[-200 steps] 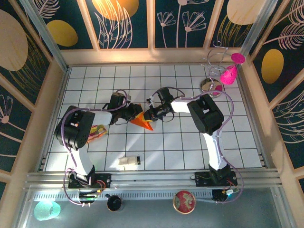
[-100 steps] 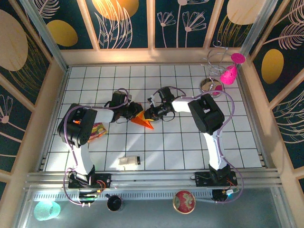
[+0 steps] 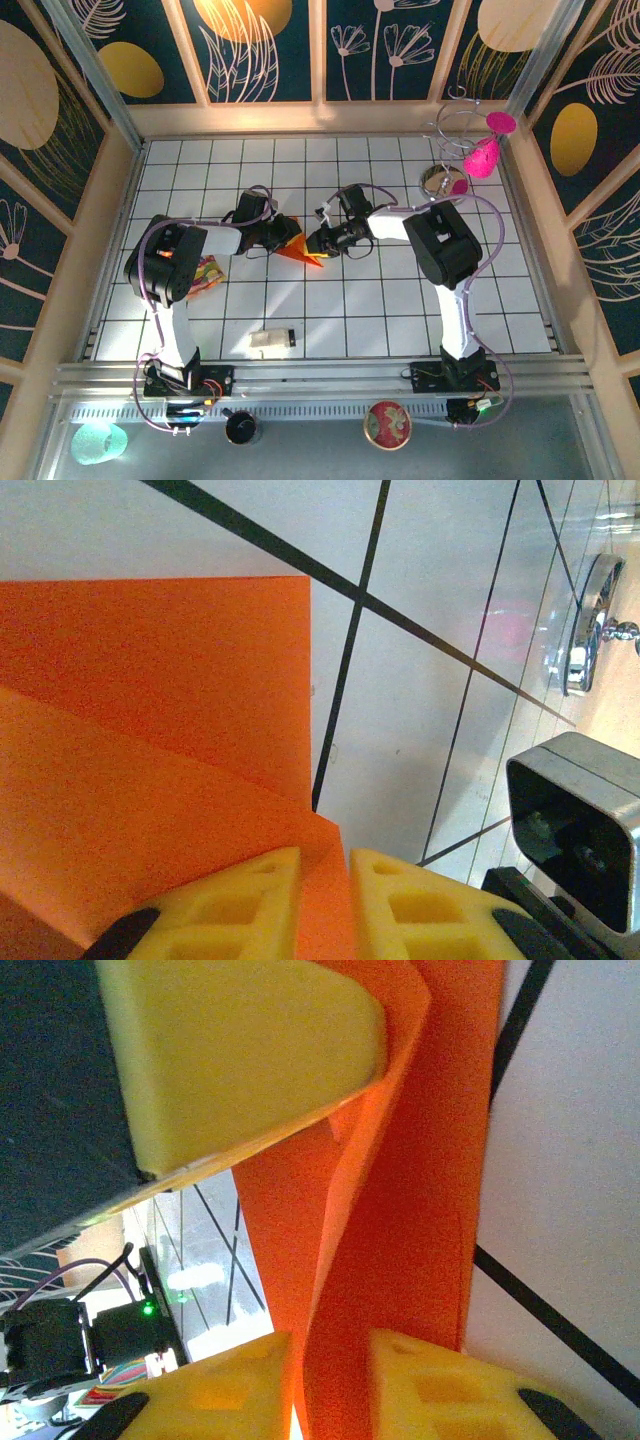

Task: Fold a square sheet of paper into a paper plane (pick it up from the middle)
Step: Fourth fold the wing at the center of the table.

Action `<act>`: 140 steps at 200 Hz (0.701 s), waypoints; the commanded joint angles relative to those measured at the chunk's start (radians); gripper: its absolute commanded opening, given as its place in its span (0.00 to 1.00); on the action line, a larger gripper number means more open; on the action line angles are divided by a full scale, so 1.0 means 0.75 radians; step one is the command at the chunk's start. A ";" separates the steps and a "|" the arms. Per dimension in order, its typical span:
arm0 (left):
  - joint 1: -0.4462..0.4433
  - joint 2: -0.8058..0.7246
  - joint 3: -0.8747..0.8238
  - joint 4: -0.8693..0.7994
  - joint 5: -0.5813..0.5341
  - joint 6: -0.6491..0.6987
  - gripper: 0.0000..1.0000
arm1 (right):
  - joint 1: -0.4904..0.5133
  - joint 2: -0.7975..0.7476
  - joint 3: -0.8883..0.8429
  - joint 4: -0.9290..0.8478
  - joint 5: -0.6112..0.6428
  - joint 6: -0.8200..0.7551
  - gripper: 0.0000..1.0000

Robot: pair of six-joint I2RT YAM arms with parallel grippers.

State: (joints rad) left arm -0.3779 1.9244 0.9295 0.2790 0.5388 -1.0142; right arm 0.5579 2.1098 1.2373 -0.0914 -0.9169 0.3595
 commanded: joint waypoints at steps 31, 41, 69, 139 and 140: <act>0.009 -0.006 0.009 -0.025 0.018 0.027 0.21 | -0.006 -0.057 -0.051 -0.033 0.006 -0.030 0.21; 0.009 -0.009 0.009 -0.024 0.023 0.029 0.21 | -0.007 -0.055 -0.060 -0.024 0.008 -0.025 0.18; 0.010 -0.034 0.007 -0.024 0.040 0.035 0.23 | -0.006 -0.042 -0.068 -0.020 0.012 -0.023 0.13; 0.015 -0.070 0.014 -0.038 0.077 0.098 0.28 | -0.008 0.003 -0.089 0.011 -0.005 -0.009 0.07; 0.015 -0.072 0.013 -0.038 0.078 0.098 0.28 | -0.008 0.004 -0.089 0.011 -0.005 -0.009 0.07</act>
State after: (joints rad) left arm -0.3767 1.8980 0.9295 0.2707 0.5686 -0.9771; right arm 0.5579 2.1029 1.1870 -0.0917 -0.9142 0.3500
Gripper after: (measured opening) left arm 0.276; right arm 0.078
